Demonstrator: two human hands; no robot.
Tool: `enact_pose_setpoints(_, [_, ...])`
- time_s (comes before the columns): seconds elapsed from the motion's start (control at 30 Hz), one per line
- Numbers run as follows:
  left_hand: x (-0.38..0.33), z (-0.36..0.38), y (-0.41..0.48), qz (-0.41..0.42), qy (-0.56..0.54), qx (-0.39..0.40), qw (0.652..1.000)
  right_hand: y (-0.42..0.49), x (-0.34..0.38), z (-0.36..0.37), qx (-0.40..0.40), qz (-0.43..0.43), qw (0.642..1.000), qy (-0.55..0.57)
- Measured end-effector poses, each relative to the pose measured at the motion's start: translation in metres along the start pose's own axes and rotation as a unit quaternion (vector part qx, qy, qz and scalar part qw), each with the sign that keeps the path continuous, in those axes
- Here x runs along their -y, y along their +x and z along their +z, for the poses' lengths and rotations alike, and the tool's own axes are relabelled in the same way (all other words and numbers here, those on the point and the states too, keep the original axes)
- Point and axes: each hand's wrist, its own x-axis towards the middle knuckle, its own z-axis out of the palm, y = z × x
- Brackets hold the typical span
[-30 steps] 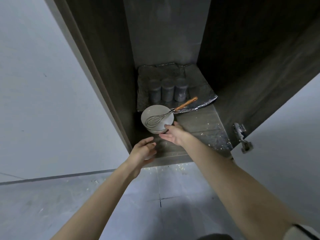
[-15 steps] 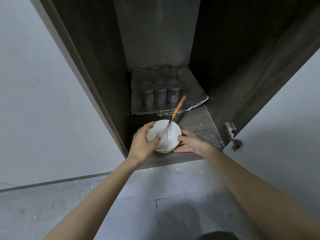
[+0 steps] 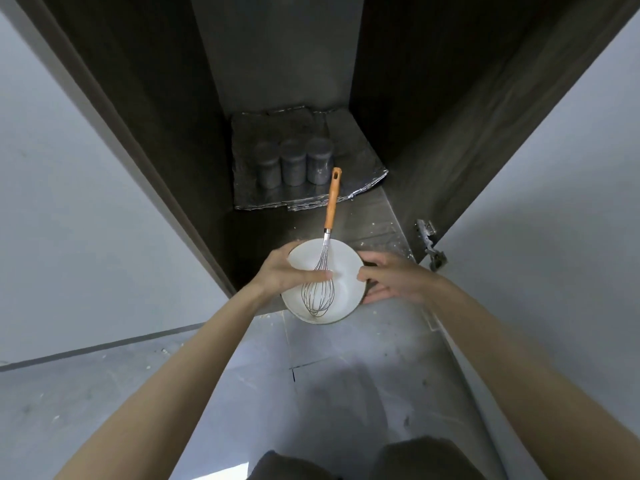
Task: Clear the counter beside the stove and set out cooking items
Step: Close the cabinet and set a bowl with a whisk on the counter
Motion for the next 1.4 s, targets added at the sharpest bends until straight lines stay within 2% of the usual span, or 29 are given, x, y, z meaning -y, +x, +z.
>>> enact_pose_setpoints(0.1, [-0.018,-0.005,-0.029,-0.045,-0.062,0.034,0.996,-0.029,0.015,0.001,0.011,0.018,1.000,0.002])
enact_pose_setpoints(0.27, [-0.064,-0.018,-0.092,-0.108,-0.061,0.060,0.990,-0.097,0.061,0.005,0.035,0.057,0.998,0.004])
enact_pose_setpoints(0.57, [-0.178,-0.043,-0.240,-0.155,-0.093,0.050,0.982,-0.244,0.162,0.027,0.081,0.121,0.989,-0.003])
enact_pose_setpoints(0.77, [-0.267,-0.070,-0.341,-0.133,-0.065,0.019,0.989,-0.360,0.240,0.049,0.060,0.142,0.987,0.041])
enact_pose_setpoints(1.0, [-0.363,-0.095,-0.417,-0.064,-0.019,-0.011,0.998,-0.474,0.326,0.058,-0.035,0.094,0.994,0.043])
enact_pose_setpoints(1.2, [-0.425,-0.114,-0.427,0.007,-0.049,-0.016,0.999,-0.515,0.368,0.054,-0.145,0.038,0.986,0.074])
enact_pose_setpoints(1.4, [-0.478,-0.124,-0.406,0.049,-0.059,-0.023,0.997,-0.525,0.405,0.032,-0.184,-0.023,0.977,0.108])
